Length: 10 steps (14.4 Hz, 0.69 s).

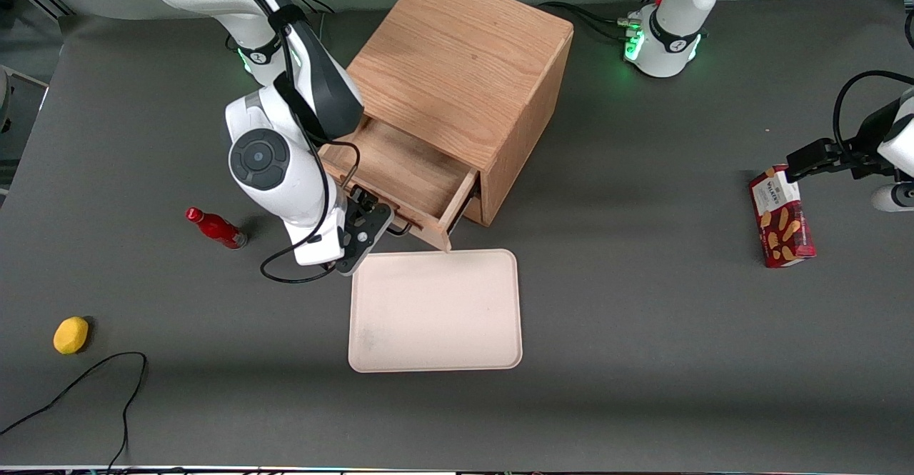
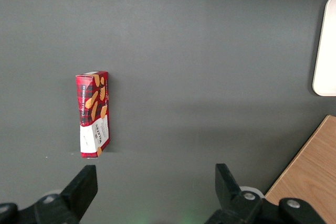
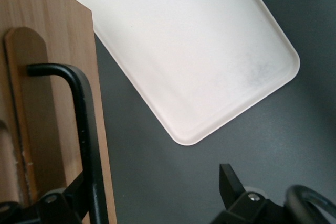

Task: Open upper drawer
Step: 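Pull the upper drawer handle outward with the right gripper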

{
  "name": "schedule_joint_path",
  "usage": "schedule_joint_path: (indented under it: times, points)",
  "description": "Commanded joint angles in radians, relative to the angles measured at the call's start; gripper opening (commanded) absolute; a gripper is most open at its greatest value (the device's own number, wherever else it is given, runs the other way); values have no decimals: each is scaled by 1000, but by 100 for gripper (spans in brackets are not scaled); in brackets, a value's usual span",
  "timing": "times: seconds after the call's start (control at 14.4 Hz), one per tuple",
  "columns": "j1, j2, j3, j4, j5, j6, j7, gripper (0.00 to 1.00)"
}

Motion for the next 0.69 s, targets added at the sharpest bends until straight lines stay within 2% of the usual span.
schedule_joint_path:
  times: [0.0,0.28,0.62]
  points:
    - [-25,47,-11,61,-2,-19,-21,100]
    - [-39,57,-20,78,28,-20,-18,100]
    - [-42,97,-34,149,25,-55,-56,100]
